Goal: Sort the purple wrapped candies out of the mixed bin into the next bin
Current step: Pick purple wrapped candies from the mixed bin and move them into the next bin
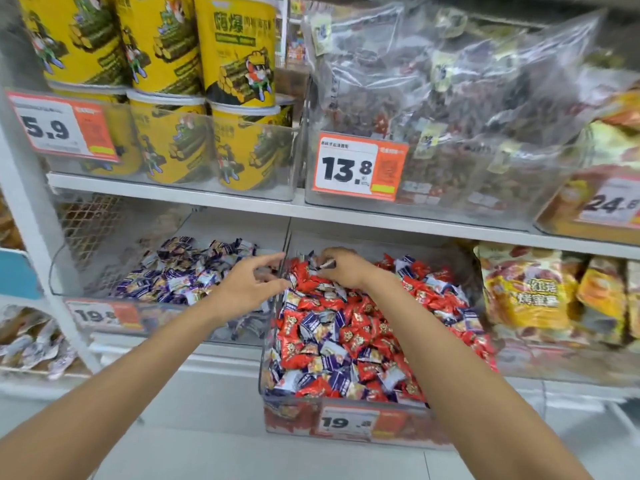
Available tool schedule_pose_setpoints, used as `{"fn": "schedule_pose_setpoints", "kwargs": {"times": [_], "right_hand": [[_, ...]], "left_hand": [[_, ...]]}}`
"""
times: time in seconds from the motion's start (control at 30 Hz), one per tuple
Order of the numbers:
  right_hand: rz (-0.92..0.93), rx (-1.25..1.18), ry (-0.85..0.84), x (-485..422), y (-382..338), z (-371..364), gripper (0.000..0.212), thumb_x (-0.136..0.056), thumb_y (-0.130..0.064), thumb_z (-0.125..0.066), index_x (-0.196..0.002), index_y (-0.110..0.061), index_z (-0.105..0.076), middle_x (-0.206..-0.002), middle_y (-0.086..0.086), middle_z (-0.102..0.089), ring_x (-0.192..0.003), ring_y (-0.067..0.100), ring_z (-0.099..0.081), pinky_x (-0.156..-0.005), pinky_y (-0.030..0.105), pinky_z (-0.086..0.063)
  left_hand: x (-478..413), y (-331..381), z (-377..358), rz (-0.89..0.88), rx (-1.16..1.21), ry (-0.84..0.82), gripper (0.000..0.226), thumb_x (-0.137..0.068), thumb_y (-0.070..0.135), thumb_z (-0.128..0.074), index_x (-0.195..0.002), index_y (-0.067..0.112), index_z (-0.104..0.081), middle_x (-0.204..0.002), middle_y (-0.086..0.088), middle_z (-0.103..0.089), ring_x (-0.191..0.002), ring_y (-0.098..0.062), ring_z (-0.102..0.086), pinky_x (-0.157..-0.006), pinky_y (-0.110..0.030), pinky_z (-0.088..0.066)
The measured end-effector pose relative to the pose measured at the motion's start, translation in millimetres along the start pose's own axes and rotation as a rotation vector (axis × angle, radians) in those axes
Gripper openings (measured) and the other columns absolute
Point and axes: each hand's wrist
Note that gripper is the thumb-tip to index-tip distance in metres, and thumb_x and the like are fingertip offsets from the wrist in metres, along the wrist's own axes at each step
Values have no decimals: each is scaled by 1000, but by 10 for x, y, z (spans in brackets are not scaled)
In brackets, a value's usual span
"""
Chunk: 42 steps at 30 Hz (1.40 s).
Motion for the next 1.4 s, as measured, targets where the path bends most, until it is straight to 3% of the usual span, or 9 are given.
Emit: {"fn": "schedule_pose_setpoints", "kwargs": {"times": [0.23, 0.37, 0.47, 0.53, 0.77, 0.9, 1.07, 1.17, 1.4], "right_hand": [[-10, -291, 58, 540, 196, 318, 16, -97, -10, -54, -102, -13, -69, -76, -14, -62, -49, 11, -41, -47, 21, -35], [-7, -283, 108, 693, 111, 366, 11, -94, -22, -59, -96, -18, -68, -98, -2, -67, -81, 14, -57, -78, 28, -44], [-45, -45, -151, 732, 20, 240, 61, -82, -50, -72, -132, -19, -56, -136, -1, -53, -122, 18, -52, -104, 35, -40], [-33, 93, -219, 749, -27, 135, 66, -82, -49, -72, -138, -19, -50, -147, 1, -44, -133, 25, -44, -108, 39, -38], [-5, -109, 32, 1091, 138, 399, 26, -86, -42, -71, -101, -26, -58, -112, -2, -60, -94, 16, -57, -80, 34, -43], [-10, -223, 227, 1400, 305, 540, 33, -83, -45, -72, -97, -20, -55, -100, 2, -60, -82, 15, -52, -68, 32, -38], [-25, -282, 301, 1641, 403, 512, 30, -85, -44, -71, -95, -20, -56, -115, 9, -65, -104, 29, -60, -86, 46, -47], [-41, -390, 367, 1739, 463, 447, 25, -84, -41, -73, -98, -25, -60, -117, -9, -59, -107, 10, -53, -87, 30, -40], [-76, -460, 404, 1795, 649, 400, 78, -68, -77, -63, -115, -15, -62, -122, -3, -64, -113, 13, -58, -96, 33, -47]], "left_hand": [[2, -66, -27, -10, 31, 40, 53, -90, 24, -66, -138, 34, -48, -128, 14, -51, -103, 4, -55, -76, -16, -43], [7, -58, -32, -12, 36, 43, 54, -89, 25, -67, -139, 32, -48, -127, 12, -52, -101, 2, -57, -71, -13, -45], [9, -17, -11, 2, 3, 19, 55, -89, 26, -67, -140, 29, -47, -127, 11, -52, -97, 3, -57, -69, -11, -45], [24, 25, 16, 4, -24, 0, 57, -88, 27, -69, -141, 27, -48, -129, 10, -53, -98, 2, -58, -70, -11, -45], [113, 264, 62, -146, -295, 88, 40, -81, 27, -77, -119, 32, -64, -117, 7, -56, -97, -7, -56, -81, -24, -45], [112, 481, -116, -217, -309, -26, 27, -84, 20, -74, -107, 32, -66, -98, 12, -64, -88, -1, -58, -78, -20, -49], [-185, 667, -488, -231, -530, -150, 31, -94, 17, -62, -125, 18, -63, -124, 3, -64, -110, -12, -59, -95, -23, -43], [-399, 674, -663, -98, -548, -255, 50, -93, 26, -64, -139, 13, -50, -141, -2, -53, -128, -18, -51, -102, -24, -36], [-575, 528, -793, -92, -621, -203, 44, -86, 29, -71, -127, 18, -60, -92, 11, -69, -83, -8, -60, -87, -32, -48]]}}
Point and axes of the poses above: each hand's wrist, its own x-axis away from the middle knuckle, its own z-axis out of the back of the hand, y = z × x
